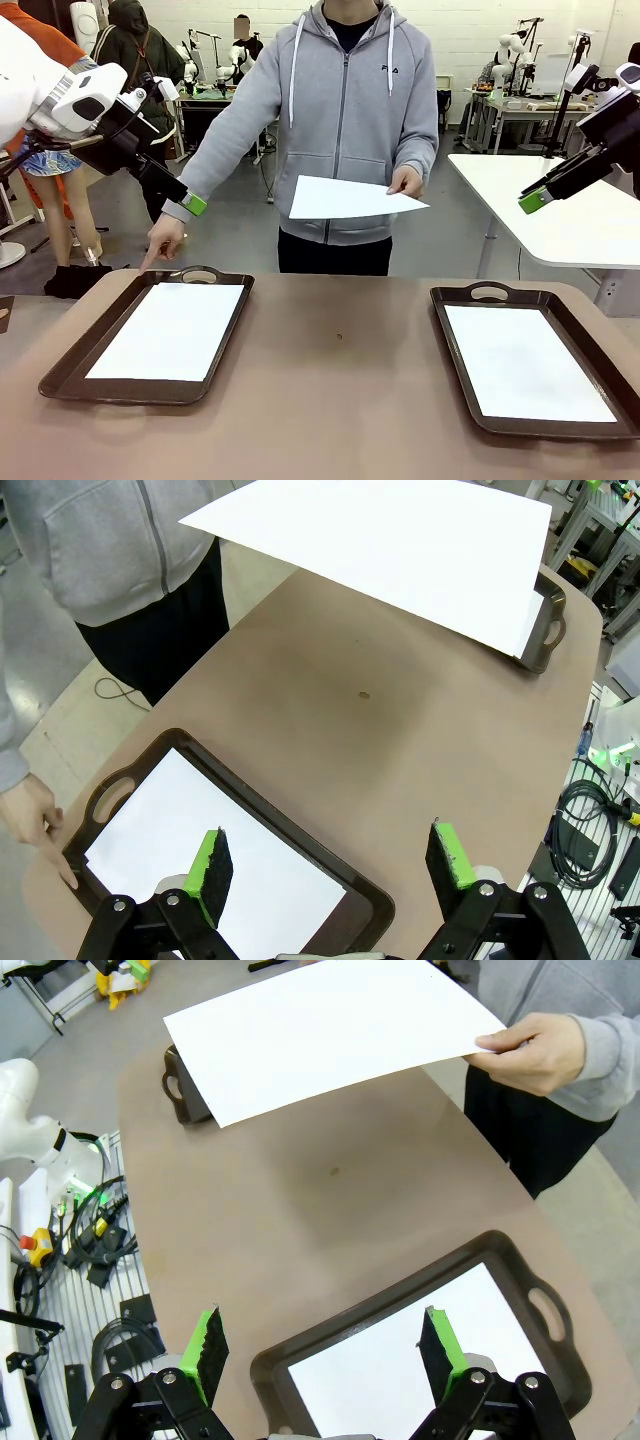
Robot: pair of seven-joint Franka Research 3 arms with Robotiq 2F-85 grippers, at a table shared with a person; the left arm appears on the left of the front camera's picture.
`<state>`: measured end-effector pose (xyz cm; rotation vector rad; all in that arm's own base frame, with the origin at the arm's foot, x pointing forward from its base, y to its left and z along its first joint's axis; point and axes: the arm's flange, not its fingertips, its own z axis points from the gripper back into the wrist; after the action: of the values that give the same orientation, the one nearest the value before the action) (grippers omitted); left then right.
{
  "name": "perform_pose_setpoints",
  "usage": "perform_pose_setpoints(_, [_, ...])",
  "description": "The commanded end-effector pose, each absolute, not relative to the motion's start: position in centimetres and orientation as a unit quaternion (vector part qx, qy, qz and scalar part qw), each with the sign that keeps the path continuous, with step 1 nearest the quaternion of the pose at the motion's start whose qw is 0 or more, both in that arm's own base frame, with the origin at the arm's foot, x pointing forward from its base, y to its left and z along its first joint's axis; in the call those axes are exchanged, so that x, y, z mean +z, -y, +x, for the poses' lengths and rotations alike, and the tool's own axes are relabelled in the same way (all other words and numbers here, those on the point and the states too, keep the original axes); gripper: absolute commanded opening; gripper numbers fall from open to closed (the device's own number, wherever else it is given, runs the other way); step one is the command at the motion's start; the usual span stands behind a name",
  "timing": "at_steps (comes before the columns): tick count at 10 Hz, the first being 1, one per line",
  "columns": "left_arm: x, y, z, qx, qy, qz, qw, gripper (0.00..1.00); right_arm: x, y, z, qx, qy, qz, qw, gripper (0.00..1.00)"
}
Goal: Sort the A4 documents.
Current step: Receive the A4 Paper.
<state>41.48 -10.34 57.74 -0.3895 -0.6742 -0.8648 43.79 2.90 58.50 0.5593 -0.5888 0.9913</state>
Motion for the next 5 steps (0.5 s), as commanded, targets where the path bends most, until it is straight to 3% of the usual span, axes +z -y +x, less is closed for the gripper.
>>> perform_pose_setpoints(1, [57.79,10.26,41.44,-0.408,0.319,-0.184,0.835,1.0,58.5,-2.9,43.79,0.462,0.275,0.261,0.802,1.0])
perform_pose_setpoints(5, [57.79,10.26,41.44,-0.408,0.319,-0.184,0.835,1.0,57.86,-3.1,44.72,0.448,0.252,0.272,0.814,1.0])
